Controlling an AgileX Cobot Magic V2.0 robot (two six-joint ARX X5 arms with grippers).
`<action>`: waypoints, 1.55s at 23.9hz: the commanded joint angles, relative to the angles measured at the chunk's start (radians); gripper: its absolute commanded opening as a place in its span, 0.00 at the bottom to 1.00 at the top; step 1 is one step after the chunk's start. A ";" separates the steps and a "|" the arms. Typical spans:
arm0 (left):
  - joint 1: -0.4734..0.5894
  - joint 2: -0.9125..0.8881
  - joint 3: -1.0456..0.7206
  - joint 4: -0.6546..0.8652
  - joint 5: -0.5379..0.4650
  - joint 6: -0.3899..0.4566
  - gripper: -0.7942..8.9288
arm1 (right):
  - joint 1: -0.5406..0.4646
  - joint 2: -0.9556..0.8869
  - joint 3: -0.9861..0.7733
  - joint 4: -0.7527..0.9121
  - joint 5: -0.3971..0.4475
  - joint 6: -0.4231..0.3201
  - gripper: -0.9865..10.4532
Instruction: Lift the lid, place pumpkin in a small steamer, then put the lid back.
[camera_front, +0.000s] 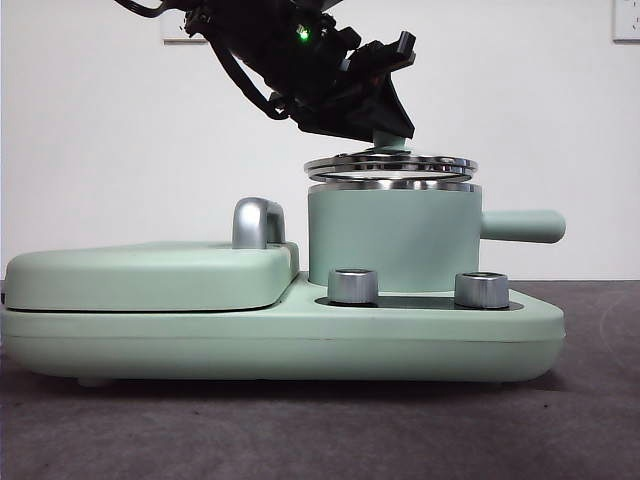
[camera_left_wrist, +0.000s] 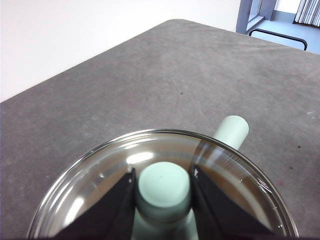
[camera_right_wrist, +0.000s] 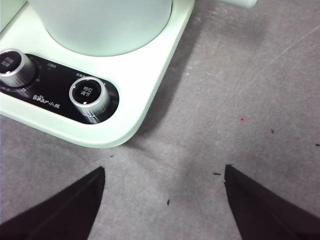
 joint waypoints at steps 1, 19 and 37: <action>-0.010 0.003 0.024 0.038 0.001 0.003 0.10 | 0.008 0.005 0.000 0.007 0.002 0.003 0.41; -0.010 0.057 0.024 0.047 0.013 -0.001 0.10 | 0.008 0.005 0.000 0.007 0.010 0.003 0.41; 0.020 -0.168 0.024 -0.383 0.039 -0.038 0.49 | 0.008 0.005 0.001 0.010 0.006 0.003 0.41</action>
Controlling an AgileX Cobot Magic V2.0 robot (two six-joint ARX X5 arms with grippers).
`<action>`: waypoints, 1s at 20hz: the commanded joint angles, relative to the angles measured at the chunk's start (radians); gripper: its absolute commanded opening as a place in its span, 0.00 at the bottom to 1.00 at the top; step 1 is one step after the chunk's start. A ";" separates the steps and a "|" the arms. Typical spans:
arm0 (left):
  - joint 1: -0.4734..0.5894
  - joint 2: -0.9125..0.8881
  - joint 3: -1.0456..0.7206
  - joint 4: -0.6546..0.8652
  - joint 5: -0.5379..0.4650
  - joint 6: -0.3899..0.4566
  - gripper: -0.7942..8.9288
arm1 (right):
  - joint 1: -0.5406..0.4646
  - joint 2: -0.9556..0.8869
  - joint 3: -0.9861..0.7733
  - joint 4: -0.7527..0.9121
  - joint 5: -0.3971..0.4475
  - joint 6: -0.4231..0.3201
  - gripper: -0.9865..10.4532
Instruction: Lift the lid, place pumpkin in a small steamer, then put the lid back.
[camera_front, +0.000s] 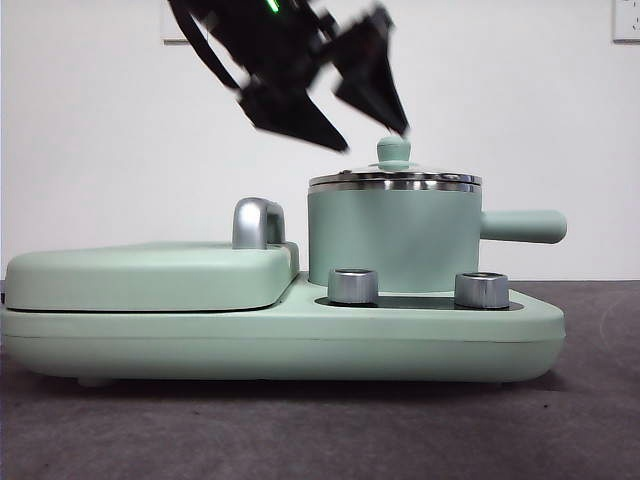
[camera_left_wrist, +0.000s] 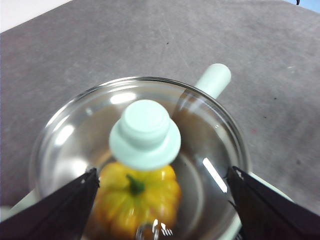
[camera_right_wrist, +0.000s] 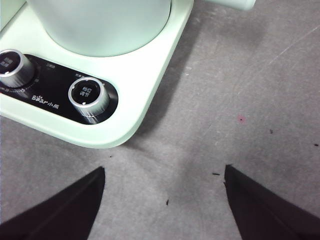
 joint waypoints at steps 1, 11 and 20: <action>0.020 -0.078 0.018 -0.098 0.003 -0.042 0.49 | 0.008 0.005 0.000 0.010 -0.005 0.003 0.41; 0.210 -0.465 -0.174 -0.418 0.007 -0.163 0.49 | 0.008 0.018 0.001 0.156 -0.087 -0.026 0.41; 0.303 -0.904 -0.527 -0.464 -0.014 -0.365 0.49 | 0.010 0.192 0.035 0.299 -0.225 -0.032 0.41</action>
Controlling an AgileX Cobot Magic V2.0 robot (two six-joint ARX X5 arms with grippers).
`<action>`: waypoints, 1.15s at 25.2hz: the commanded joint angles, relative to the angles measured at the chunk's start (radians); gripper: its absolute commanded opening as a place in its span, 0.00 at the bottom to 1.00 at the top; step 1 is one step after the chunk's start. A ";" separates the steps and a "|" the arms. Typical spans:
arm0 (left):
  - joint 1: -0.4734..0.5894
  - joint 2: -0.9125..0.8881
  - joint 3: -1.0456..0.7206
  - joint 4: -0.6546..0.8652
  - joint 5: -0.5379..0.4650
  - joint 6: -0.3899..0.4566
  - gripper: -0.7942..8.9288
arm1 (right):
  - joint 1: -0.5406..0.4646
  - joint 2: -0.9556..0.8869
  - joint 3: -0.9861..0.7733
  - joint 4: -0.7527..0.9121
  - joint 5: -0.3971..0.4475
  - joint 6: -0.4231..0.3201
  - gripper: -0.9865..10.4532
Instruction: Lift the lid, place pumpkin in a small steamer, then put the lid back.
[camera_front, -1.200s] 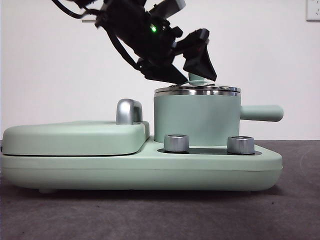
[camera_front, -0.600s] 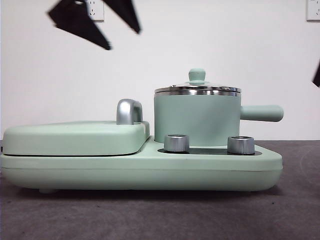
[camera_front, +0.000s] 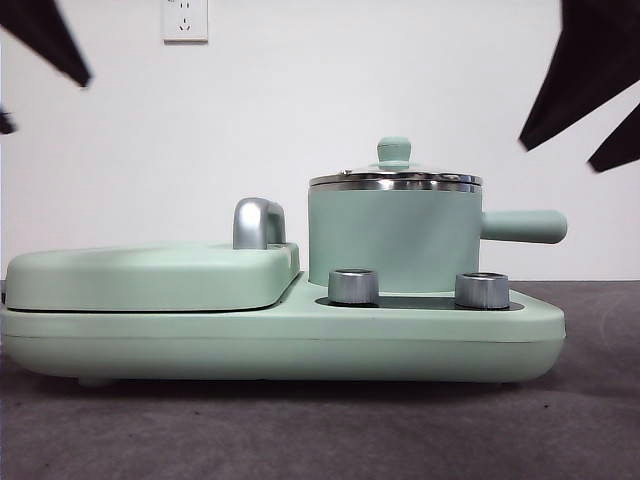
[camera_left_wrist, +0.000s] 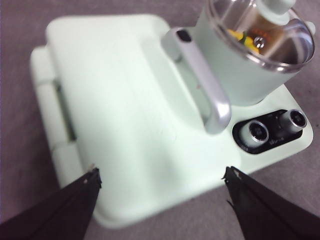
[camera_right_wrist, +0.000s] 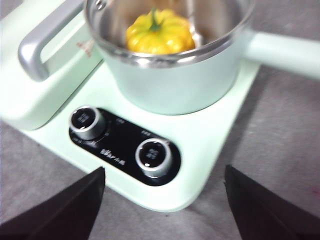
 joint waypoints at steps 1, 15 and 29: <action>0.002 -0.058 -0.024 -0.028 -0.014 -0.062 0.49 | 0.010 0.050 0.040 0.014 -0.030 -0.013 0.41; 0.002 -0.136 -0.029 -0.100 -0.045 -0.034 0.09 | 0.010 0.082 0.056 0.037 -0.098 -0.007 0.10; 0.002 -0.155 -0.028 -0.122 -0.038 -0.035 0.09 | 0.010 0.074 0.056 0.012 -0.166 -0.003 0.10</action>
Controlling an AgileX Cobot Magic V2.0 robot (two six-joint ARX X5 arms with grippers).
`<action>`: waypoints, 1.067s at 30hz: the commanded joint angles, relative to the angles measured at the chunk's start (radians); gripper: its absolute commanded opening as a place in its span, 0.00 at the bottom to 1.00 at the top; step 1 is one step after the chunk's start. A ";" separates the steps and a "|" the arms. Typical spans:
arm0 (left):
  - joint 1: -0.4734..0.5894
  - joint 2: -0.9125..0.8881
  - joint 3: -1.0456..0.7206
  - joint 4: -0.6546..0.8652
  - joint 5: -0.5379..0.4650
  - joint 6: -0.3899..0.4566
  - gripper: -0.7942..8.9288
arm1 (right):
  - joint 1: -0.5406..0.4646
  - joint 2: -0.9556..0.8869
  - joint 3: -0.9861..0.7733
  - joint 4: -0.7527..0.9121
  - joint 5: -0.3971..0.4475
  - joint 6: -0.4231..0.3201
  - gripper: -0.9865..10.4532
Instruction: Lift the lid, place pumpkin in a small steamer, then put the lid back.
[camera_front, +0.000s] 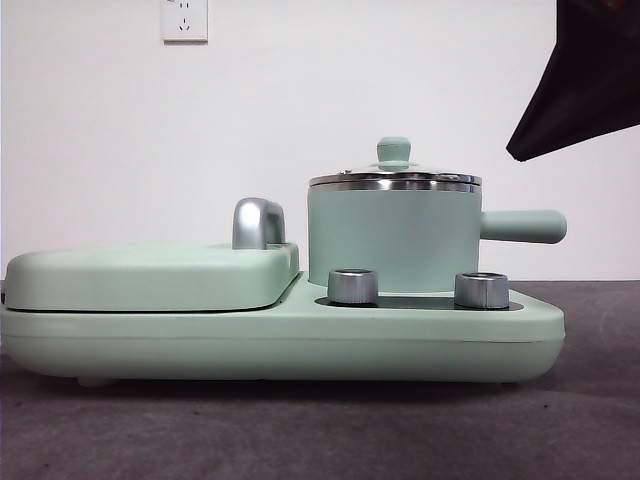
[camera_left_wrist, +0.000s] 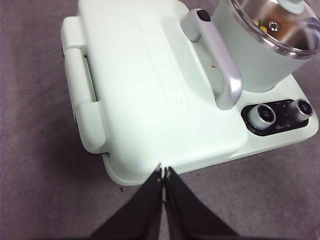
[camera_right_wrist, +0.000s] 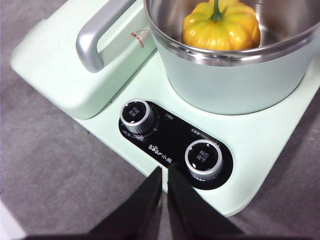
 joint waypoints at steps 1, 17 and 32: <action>-0.002 0.005 0.006 0.010 0.005 0.006 0.09 | 0.007 0.005 0.018 0.011 -0.002 0.003 0.10; 0.176 -0.154 -0.072 0.137 0.005 0.072 0.09 | 0.007 0.005 0.018 0.011 -0.002 0.003 0.10; 0.328 -0.389 -0.441 0.457 0.005 0.080 0.09 | 0.007 0.005 0.018 0.011 -0.002 0.003 0.10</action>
